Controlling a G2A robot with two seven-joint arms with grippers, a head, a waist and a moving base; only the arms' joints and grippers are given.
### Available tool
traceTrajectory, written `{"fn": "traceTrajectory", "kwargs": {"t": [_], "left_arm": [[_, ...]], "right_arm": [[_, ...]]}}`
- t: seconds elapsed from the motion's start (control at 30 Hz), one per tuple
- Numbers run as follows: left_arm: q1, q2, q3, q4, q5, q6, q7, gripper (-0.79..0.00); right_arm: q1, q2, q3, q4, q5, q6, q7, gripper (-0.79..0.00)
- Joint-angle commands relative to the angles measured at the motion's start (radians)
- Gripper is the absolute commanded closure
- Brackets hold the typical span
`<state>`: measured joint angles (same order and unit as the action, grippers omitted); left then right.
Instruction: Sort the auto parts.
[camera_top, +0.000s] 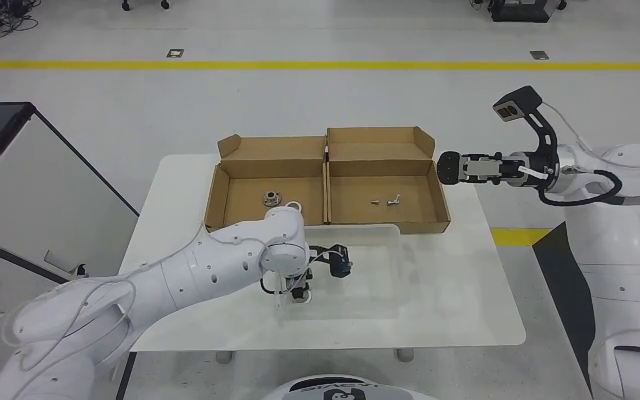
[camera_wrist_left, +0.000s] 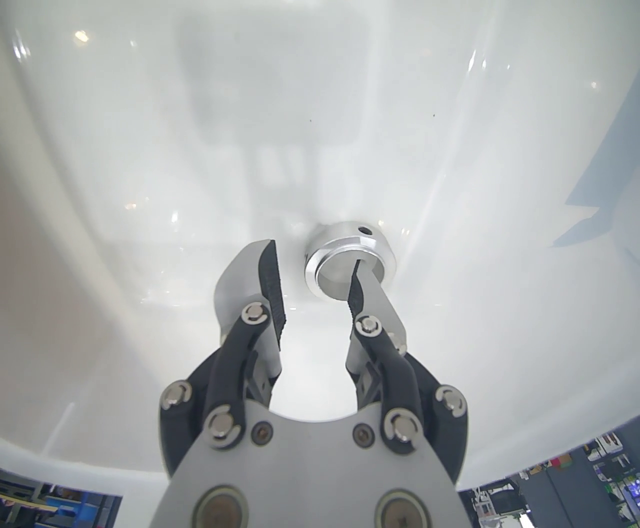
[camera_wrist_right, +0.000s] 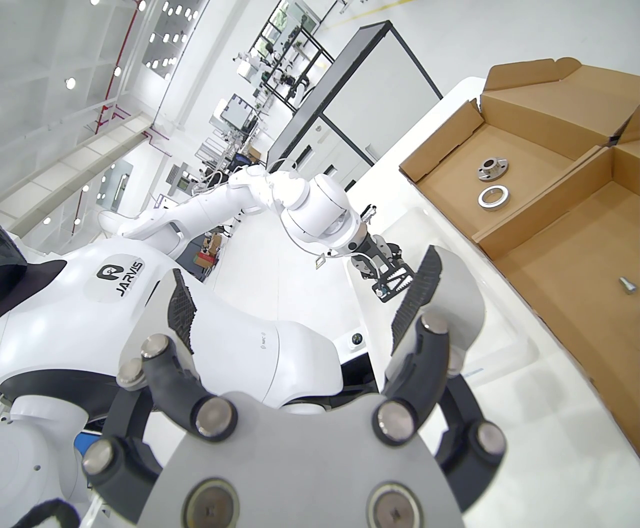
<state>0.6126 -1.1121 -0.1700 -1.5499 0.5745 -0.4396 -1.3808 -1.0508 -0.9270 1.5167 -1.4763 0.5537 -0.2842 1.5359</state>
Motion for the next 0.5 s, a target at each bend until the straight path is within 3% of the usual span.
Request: {"fn": "traceTrajectory", "kwargs": {"t": [0.0,0.17,0.27,0.33,0.37,0.47], "left_arm": [[0.004,-0.002,0.0,0.004,0.003,0.0,0.0,-0.308],[0.011,-0.008,0.0,0.017,0.007,-0.007,0.007,-0.289],[0.014,-0.012,0.0,0.024,0.009,-0.012,0.012,-0.237],[0.013,-0.016,0.0,0.029,0.015,-0.011,0.011,-0.142],[0.013,-0.017,0.0,0.032,0.011,-0.012,0.012,0.0],[0.009,-0.021,0.0,0.034,0.009,-0.012,0.012,0.0]], "right_arm": [[0.0,0.0,0.0,0.0,0.0,0.0,0.0,-0.785],[0.0,0.0,0.0,0.0,0.0,0.0,0.0,-0.785],[0.0,0.0,0.0,0.0,0.0,0.0,0.0,-0.785],[0.0,0.0,0.0,0.0,0.0,0.0,0.0,-0.785],[0.0,0.0,0.0,0.0,0.0,0.0,0.0,-0.785],[0.0,0.0,0.0,0.0,0.0,0.0,0.0,-0.785]]}}
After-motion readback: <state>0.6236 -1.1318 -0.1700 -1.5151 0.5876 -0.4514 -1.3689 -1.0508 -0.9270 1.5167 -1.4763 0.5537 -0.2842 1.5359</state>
